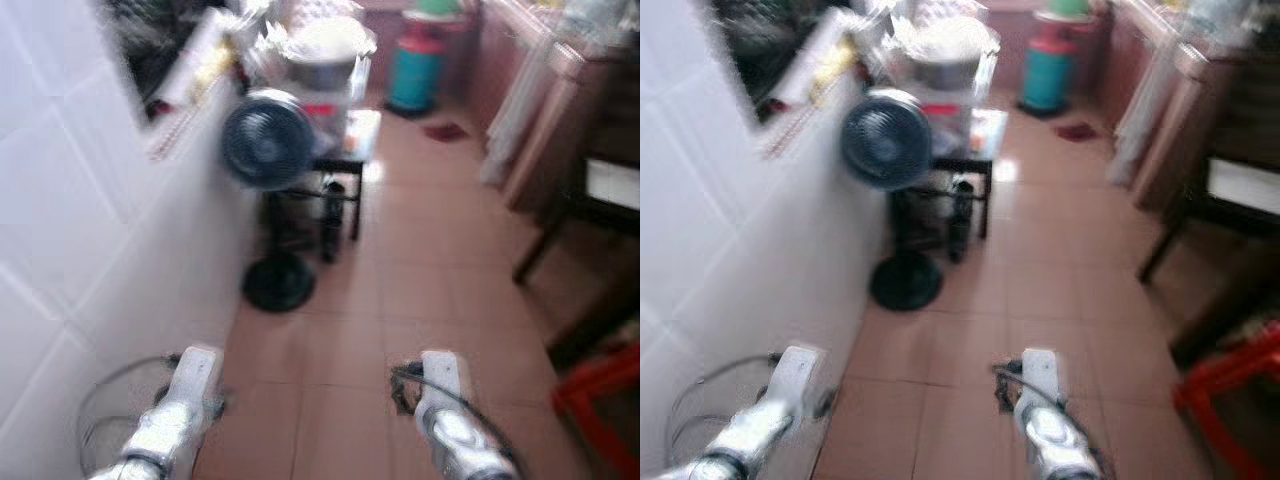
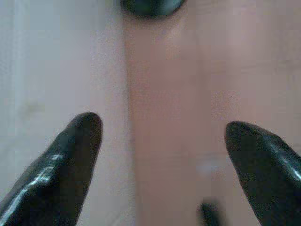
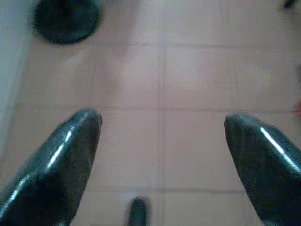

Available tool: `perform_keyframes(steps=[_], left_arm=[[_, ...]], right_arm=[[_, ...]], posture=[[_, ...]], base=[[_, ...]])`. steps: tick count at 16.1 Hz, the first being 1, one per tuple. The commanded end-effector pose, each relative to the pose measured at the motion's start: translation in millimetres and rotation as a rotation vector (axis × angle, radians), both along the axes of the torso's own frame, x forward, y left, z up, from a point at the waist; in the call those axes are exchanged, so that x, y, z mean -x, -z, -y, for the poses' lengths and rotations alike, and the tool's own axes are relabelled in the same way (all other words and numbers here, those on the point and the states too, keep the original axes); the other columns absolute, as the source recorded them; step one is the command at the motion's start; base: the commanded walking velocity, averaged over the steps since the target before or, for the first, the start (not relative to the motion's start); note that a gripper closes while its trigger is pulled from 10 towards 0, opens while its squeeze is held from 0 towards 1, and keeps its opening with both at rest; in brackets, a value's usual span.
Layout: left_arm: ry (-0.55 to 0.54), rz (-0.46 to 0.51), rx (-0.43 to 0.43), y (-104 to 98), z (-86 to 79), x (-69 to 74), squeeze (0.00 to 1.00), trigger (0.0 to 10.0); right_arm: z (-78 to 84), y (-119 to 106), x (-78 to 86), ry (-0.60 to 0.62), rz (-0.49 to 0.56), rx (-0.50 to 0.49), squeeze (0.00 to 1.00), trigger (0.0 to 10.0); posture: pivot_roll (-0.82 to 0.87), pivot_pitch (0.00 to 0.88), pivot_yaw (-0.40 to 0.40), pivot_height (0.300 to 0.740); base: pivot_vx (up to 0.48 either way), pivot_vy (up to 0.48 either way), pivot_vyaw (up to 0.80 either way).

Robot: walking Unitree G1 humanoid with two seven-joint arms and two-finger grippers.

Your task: Setting the table

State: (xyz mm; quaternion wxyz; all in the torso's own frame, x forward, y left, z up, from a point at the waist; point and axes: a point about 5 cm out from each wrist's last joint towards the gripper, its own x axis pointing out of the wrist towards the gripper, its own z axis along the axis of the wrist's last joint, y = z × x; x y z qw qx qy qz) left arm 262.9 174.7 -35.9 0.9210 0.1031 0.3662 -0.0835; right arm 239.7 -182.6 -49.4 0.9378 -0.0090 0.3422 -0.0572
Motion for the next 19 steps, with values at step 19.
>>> perform_keyframes(steps=[19], left_arm=[[0.181, 0.068, -0.027, -22, -23.7, -17.2, 0.0, 10.0]], right_arm=[[-1.8, -31, -41.6, -0.168, 0.072, -0.022, 0.0, 10.0]], posture=[[0.1, 0.015, -0.031, 0.74]], base=[[0.0, 0.0, 0.0]])
